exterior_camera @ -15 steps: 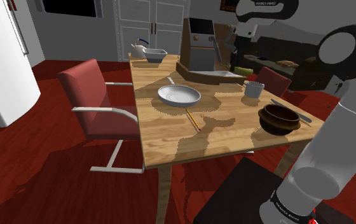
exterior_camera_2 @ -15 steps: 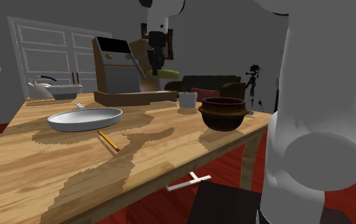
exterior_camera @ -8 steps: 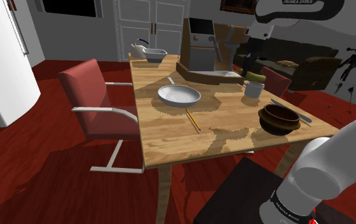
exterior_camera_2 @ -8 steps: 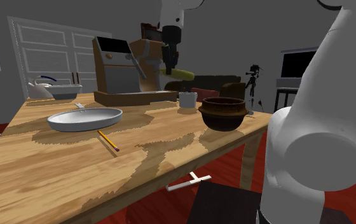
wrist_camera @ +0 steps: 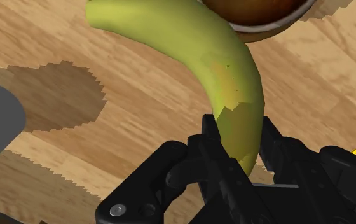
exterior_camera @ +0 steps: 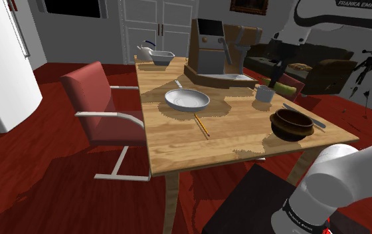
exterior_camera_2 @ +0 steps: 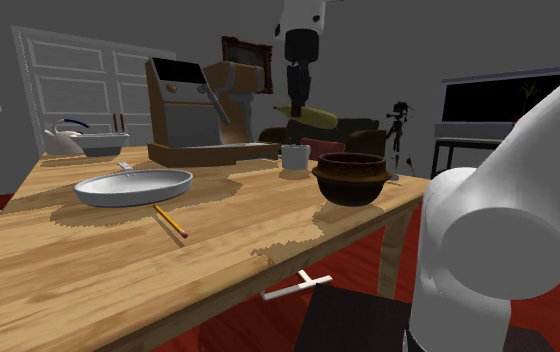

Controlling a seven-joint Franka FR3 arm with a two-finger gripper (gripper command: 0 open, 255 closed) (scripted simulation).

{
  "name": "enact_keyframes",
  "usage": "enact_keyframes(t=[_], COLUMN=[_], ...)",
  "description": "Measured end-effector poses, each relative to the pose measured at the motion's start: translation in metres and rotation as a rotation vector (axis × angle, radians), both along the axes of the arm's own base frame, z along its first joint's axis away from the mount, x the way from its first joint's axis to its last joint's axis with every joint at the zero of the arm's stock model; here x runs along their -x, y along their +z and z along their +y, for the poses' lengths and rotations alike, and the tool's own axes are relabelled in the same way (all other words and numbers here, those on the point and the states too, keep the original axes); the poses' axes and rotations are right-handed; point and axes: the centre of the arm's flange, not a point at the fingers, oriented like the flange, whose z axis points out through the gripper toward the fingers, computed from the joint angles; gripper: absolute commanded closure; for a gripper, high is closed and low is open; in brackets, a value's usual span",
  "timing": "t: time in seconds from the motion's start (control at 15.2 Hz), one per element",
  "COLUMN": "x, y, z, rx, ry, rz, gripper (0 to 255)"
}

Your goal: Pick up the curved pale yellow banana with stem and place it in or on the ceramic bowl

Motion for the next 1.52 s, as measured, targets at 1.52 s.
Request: enact_keyframes(t=[1.52], x=[0.108], y=[-0.071], z=[0.049], rx=[0.001], ry=[0.000], rz=[0.000], gripper=[255])
